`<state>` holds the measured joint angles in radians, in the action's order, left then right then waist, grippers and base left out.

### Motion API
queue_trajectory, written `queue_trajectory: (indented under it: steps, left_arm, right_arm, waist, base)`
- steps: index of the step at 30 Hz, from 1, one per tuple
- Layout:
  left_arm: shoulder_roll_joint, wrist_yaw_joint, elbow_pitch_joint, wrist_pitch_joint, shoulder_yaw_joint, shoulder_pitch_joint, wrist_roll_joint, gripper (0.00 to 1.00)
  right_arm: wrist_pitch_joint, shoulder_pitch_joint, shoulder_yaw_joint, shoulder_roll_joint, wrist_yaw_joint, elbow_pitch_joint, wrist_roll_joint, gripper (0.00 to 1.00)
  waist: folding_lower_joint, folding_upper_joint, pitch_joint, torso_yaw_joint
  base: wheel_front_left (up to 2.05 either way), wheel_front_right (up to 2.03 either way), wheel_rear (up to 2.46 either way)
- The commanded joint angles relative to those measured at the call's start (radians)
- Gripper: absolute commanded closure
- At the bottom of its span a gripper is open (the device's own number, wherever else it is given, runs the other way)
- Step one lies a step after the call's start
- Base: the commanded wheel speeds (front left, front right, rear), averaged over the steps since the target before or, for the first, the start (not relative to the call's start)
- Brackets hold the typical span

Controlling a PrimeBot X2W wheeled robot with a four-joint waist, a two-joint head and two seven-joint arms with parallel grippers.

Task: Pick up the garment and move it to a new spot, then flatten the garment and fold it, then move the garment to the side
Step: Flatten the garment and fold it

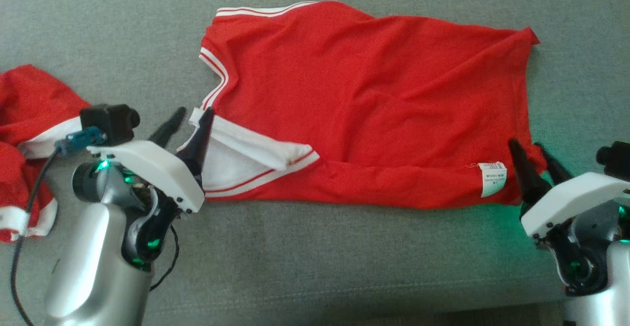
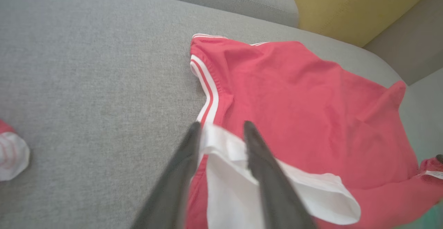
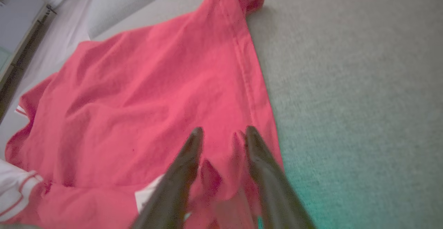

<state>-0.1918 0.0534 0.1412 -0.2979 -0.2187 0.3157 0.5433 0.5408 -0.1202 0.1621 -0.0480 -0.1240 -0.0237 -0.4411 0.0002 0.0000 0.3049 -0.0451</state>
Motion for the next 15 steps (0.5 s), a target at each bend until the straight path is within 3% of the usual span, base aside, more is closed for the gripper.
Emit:
queue_trajectory:
  steps: [1,8,15]
  left_arm:
    - [-0.021,0.002,-0.023,0.051,0.025,0.041,-0.037,0.00]
    - [-0.019,-0.065,-0.060,0.322,0.018,0.007,-0.191,0.00]
    - [-0.003,-0.143,-0.120,0.477,0.020,-0.104,-0.262,0.00]
  right_arm:
    - [-0.079,-0.025,-0.041,-0.027,-0.007,0.047,0.000,0.00]
    - [-0.422,0.010,-0.127,-0.088,-0.007,0.123,0.096,0.00]
    - [-0.560,0.084,-0.181,-0.103,-0.007,0.189,0.188,0.00]
  waist:
    - [-0.0002,0.0000,0.008,-0.001]
    - [-0.0002,0.0000,0.003,-0.001]
    - [-0.0002,0.0000,-0.048,0.002]
  base:
    - [0.00,0.00,0.00]
    - [0.00,0.00,0.00]
    - [0.00,0.00,0.00]
